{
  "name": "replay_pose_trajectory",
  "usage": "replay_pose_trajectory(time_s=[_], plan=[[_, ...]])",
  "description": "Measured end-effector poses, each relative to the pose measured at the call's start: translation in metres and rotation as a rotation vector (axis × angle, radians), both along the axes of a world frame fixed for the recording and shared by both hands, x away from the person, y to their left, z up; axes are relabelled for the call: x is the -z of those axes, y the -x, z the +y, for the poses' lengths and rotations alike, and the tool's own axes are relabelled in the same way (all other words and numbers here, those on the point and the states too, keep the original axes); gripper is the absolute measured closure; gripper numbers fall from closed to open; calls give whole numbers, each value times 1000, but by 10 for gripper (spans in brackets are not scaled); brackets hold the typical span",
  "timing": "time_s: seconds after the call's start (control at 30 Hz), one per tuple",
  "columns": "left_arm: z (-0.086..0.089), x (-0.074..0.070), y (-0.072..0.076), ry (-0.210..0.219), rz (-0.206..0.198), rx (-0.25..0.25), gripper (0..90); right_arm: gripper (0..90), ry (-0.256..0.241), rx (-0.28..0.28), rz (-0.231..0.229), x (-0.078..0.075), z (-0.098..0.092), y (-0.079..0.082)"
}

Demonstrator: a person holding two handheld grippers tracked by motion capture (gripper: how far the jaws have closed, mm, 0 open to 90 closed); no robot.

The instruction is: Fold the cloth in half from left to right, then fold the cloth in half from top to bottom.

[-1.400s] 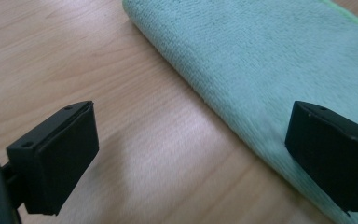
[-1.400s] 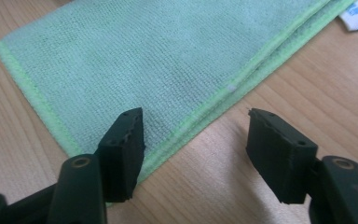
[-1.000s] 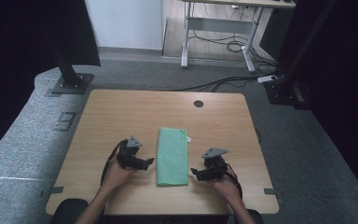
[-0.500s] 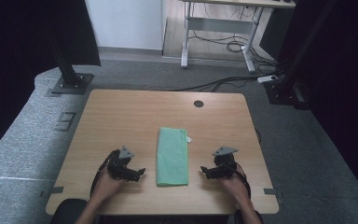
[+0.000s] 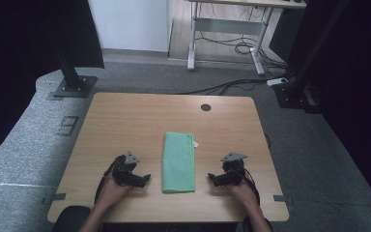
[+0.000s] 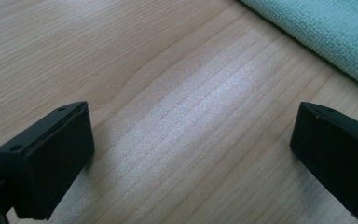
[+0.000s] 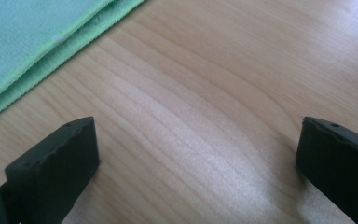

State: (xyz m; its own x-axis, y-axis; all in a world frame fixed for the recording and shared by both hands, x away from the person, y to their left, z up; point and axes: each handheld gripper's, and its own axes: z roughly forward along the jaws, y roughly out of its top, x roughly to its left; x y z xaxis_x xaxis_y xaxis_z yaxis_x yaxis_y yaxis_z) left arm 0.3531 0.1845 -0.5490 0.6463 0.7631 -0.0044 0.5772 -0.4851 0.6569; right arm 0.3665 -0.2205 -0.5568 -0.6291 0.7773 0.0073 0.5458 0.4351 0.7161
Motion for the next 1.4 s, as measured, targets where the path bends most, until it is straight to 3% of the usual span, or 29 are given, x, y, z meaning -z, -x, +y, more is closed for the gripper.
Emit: replay_pose_trajectory(time_s=[0.57,1.03,1.4], plan=[[0,0,0,1,-1,-6,0,0,0,-1,0,0,0,0],[-6,-2,-3,-14,5,-47,0,0,0,-1,0,0,0,0],[-22,-21,-17,25,-30,-25,0,0,1,10,2,0,2,0]])
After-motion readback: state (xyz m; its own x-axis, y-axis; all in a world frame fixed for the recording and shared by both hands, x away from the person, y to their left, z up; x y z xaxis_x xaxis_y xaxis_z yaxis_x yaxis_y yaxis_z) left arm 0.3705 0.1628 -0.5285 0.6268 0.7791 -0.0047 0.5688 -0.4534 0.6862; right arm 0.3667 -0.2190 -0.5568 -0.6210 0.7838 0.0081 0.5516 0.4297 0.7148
